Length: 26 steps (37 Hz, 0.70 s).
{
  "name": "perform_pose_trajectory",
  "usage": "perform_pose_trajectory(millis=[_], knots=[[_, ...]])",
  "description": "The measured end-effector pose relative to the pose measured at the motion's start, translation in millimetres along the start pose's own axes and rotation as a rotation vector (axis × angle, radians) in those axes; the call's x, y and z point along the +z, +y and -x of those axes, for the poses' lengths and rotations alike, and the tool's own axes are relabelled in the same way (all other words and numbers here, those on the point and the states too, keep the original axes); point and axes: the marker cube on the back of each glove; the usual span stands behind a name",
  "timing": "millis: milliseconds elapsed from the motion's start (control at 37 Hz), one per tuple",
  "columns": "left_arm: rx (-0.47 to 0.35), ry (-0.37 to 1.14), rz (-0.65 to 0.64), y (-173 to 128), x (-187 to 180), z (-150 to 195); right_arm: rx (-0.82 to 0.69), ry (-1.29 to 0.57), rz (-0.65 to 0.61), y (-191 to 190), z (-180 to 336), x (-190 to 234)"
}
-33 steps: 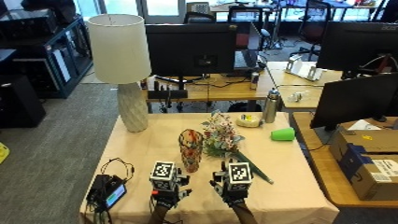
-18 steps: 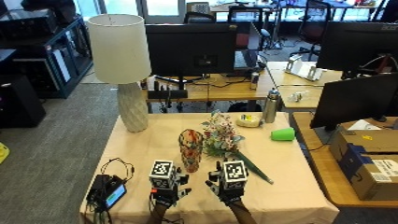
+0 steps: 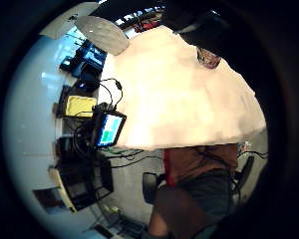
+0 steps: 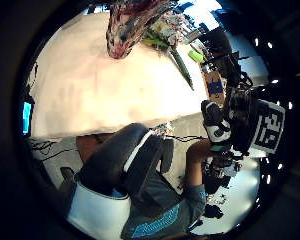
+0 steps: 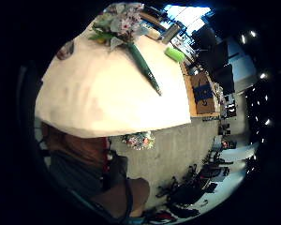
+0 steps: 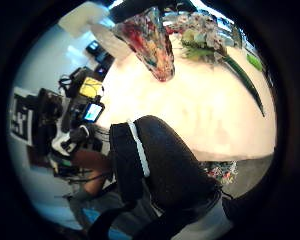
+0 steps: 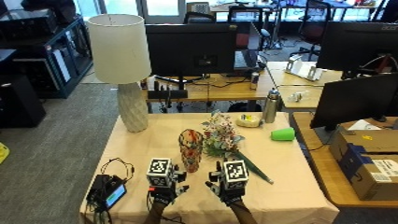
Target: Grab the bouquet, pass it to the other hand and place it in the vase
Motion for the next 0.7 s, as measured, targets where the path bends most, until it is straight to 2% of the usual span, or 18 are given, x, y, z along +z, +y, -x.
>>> perform_pose_trajectory(millis=[271, 703], knots=[[-0.003, 0.031, 0.002, -0.9, 1.4, 4.8, 0.09, -0.017, 0.016, -1.4, -50.0, -3.6], [0.002, 0.041, 0.023, 2.1, 6.3, 0.2, 0.244, 0.007, 0.051, -28.1, -153.1, 31.1]])
